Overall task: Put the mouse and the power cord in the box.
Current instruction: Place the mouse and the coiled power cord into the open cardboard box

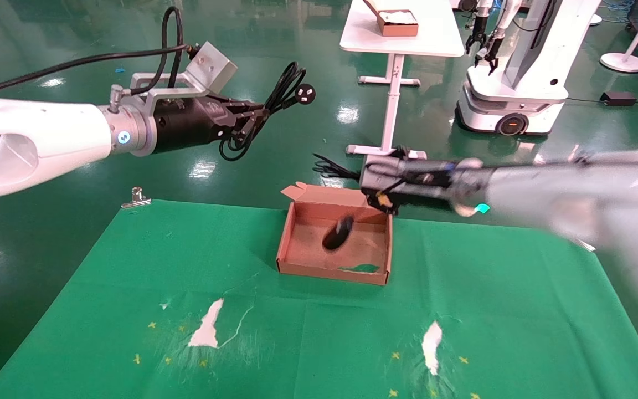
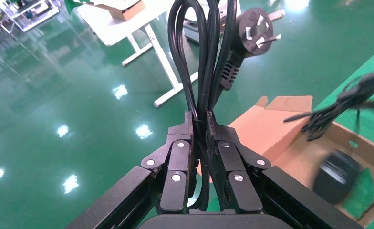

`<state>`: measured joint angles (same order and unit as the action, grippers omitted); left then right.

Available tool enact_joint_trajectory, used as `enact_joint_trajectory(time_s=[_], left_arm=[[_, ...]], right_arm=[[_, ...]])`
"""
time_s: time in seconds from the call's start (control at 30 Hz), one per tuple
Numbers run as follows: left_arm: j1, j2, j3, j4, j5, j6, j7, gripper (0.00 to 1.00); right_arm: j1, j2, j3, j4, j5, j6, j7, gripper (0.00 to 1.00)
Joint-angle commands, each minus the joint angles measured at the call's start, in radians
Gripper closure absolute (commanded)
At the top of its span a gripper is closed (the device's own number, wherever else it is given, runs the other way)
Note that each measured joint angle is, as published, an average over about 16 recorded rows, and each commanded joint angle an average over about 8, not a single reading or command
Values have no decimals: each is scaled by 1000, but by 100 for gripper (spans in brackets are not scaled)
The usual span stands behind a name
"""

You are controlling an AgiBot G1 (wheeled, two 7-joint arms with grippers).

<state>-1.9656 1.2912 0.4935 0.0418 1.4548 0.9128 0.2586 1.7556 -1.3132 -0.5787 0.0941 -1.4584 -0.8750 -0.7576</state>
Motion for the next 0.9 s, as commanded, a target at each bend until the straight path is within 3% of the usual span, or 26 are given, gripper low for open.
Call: enact_joint_trajectory(time_s=[0.03,0.13,0.37,0.4,0.63,0.9], left_arm=[[-13,6,-1,-2,-2,-18,-8,100],[-11,-15,4,-20,5,10,25,100],[10,-53,29,-55,43,20,116,100],[14,-54,32,-59,47,17,126,100],[48,-29,41,-75,59,-17,176,100],[103,54,62,-80,87,-83,174,100]], right_arm=[[-35,-39,6,-29,6,108,-7,100],[-82,-45,10,-16,20,105,-5,96],[-121,-43,-1,18,33,50,9,9],[-121,-43,-3,21,34,47,10,0],[-122,-37,-3,32,58,52,3,0],[-86,3,25,-2,100,138,-48,0]])
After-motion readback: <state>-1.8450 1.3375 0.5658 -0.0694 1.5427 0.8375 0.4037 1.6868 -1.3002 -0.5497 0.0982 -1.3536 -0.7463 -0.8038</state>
